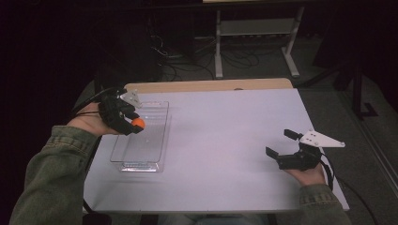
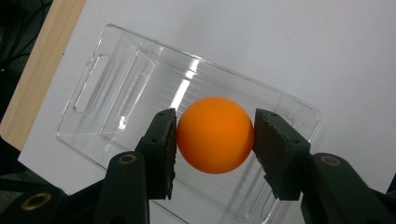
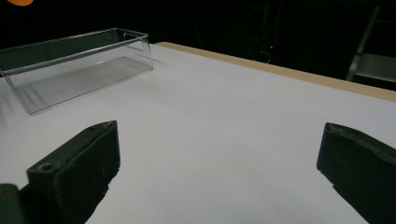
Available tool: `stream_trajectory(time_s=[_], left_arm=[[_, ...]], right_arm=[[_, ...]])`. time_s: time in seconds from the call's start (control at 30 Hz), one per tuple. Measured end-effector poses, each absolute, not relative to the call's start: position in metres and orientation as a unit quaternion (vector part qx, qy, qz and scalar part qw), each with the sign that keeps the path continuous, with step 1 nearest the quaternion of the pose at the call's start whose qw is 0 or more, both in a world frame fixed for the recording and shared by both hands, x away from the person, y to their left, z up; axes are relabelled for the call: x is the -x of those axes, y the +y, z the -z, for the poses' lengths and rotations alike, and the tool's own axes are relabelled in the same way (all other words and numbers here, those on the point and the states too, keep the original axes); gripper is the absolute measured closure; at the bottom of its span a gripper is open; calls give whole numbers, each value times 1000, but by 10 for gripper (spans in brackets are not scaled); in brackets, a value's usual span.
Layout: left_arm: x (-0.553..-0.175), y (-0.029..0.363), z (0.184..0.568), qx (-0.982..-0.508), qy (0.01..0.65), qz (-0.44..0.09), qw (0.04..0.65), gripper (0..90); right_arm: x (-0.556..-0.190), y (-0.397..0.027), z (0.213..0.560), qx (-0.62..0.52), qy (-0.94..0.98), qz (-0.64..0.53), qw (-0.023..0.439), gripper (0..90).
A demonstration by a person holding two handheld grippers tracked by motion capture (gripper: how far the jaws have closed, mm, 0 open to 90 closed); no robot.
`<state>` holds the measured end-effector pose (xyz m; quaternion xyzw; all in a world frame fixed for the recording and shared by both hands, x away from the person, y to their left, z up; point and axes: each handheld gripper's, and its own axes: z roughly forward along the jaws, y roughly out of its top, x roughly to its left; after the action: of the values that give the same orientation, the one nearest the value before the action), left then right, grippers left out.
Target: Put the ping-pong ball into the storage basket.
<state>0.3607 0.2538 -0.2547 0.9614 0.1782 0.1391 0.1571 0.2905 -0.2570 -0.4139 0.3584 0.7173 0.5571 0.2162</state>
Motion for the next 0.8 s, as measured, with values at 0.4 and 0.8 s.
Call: stream_trajectory(time_s=[0.4, 0.8], left_arm=[[-362, 248, 267, -964, 173, -126, 157, 506], [-362, 243, 276, -967, 166, -119, 154, 506]], right_arm=[[-290, -257, 414, -358, 718, -557, 216, 0], [-290, -257, 414, -358, 719, -556, 215, 0]])
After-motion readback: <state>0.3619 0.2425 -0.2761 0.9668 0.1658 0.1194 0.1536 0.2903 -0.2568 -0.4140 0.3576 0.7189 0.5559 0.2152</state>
